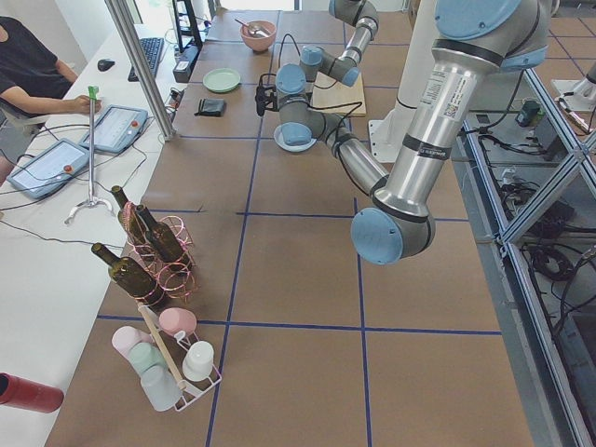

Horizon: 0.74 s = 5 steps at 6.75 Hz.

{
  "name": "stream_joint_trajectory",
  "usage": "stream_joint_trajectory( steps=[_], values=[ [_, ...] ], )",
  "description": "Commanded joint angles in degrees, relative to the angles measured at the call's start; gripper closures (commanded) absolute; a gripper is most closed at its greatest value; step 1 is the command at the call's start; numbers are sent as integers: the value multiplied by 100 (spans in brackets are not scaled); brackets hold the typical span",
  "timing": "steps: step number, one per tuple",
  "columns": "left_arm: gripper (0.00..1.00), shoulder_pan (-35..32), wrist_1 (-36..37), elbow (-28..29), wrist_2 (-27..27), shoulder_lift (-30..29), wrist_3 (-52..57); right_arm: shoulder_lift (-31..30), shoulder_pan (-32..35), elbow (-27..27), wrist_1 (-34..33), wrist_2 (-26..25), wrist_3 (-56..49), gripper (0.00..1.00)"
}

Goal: Pick orange to plate
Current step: 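Lower the orange onto the white plate and open the right gripper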

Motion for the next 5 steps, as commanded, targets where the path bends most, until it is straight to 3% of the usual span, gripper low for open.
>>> stream_joint_trajectory(
  steps=[1, 2, 4, 5],
  values=[
    [11, -3, -187, 58, 0, 9, -12, 33, -27, -99, -13, -93, -6, 63],
    [10, -3, -188, 84, 0, 9, -3, 33, -53, -109, -21, -102, -15, 37],
    [10, 6, -196, 102, 0, 9, -3, 33, -89, -117, -21, -120, -32, 27],
    [10, 6, -196, 119, 0, 9, 23, 33, -89, -109, -13, -120, -41, 9]
  ],
)
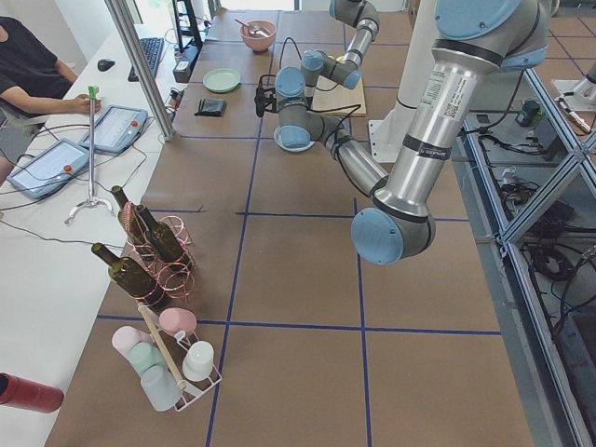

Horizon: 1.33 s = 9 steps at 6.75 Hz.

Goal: Pick orange to plate

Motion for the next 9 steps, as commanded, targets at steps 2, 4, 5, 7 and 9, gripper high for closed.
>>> stream_joint_trajectory(
  steps=[2, 4, 5, 7, 9],
  values=[
    [10, 1, -2, 15, 0, 0, 28, 1, -5, 13, 6, -2, 8, 0],
    [10, 1, -2, 15, 9, 0, 37, -78, 38, 554, -430, 76, 17, 0],
    [10, 1, -2, 15, 9, 0, 37, -278, 91, 1202, -903, 199, 16, 0],
    [10, -8, 16, 15, 17, 0, 46, -1102, 632, 2617, -1397, 933, -45, 0],
    [10, -339, 51, -2, 9, 384, 446, -1640, 2027, 2887, -1654, 2259, -655, 0]
  ],
)
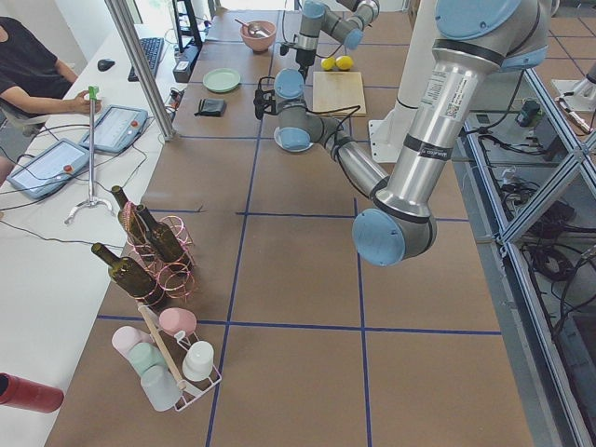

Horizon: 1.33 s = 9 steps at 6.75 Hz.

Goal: Pick orange to plate

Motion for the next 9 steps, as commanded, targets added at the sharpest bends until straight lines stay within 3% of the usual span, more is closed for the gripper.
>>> stream_joint_trajectory(
  steps=[1, 2, 4, 5, 7, 9],
  values=[
    [10, -438, 50, -49, -9, 710, 1140, -826, 1497, 133, -149, 1262, -1639, 0],
    [10, -814, 68, 11, -9, 1115, 2062, -1214, 2131, 89, -427, 1511, -2826, 0],
    [10, -1945, 94, 282, -35, 2214, 5105, -1394, 3317, -7, -1942, 1549, -5784, 0],
    [8, -2692, 433, 589, -296, 2270, 6226, -1394, 3889, -234, -2412, 1558, -7053, 0],
    [4, -4002, 2177, 636, -457, 2175, 8373, -1682, 4822, -1216, -2399, 2414, -8929, 0],
    [1, -4648, 3656, 680, -536, 1894, 9355, -1693, 5457, -1982, -2399, 2402, -10268, 0]
  ],
)
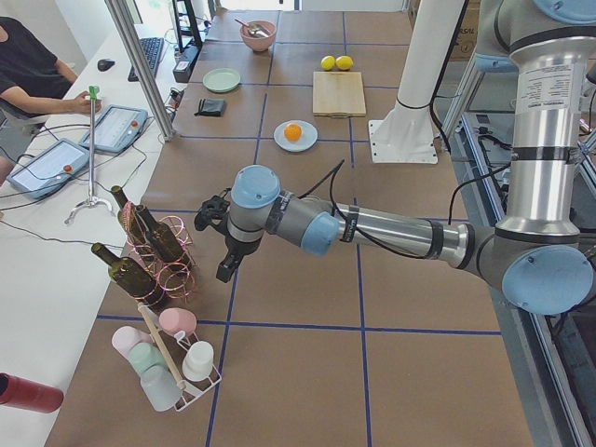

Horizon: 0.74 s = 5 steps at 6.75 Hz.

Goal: Pick orange to plate

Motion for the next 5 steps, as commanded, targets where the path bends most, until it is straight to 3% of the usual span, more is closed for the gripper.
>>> stream_joint_trajectory(
  steps=[1, 2, 3, 5],
  values=[
    [0, -385, 1779, -66, -145, -280, 476, -70, 382, -696, 5, 34, -915, 0],
    [0, -367, 2102, -49, -181, -134, 467, -79, 383, -681, 5, 17, -890, 0],
    [0, 16, 1966, 47, -234, 250, 476, -79, 383, -664, 5, -45, -716, 0],
    [0, 143, 1763, 40, -243, 306, 449, -61, 383, -655, 14, -378, 152, 0]
  ],
)
